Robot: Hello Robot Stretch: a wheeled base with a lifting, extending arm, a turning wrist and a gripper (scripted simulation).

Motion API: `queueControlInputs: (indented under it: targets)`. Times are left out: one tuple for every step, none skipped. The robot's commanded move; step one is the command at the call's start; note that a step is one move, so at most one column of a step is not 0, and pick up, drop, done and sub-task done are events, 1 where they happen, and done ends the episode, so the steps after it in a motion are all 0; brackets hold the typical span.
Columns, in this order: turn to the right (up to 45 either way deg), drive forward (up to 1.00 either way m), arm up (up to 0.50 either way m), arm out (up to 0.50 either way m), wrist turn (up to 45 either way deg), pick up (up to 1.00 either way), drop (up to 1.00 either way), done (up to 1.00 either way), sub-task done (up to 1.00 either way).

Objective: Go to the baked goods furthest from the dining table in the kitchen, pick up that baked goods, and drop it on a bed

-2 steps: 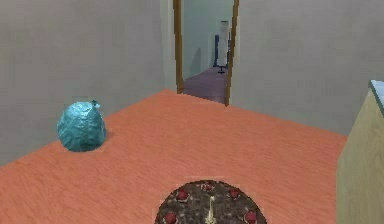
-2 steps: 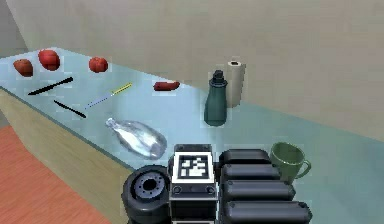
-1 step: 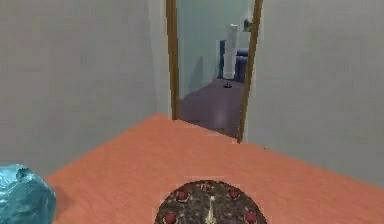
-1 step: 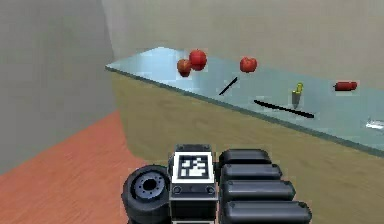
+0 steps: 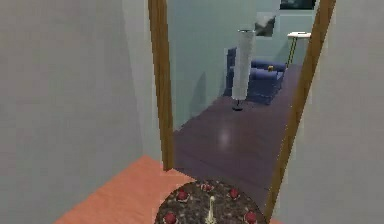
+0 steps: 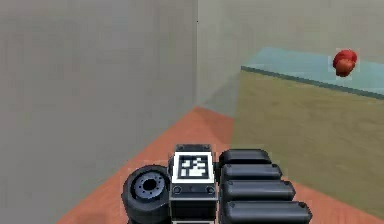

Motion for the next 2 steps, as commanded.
queueControlInputs:
  targets:
    - [0.0, 1.0, 0.0, 0.0, 0.0, 0.0, 0.0, 0.0, 0.0]
    - [-6.0, 0.0, 0.0, 0.0, 0.0, 0.0, 0.0, 0.0, 0.0]
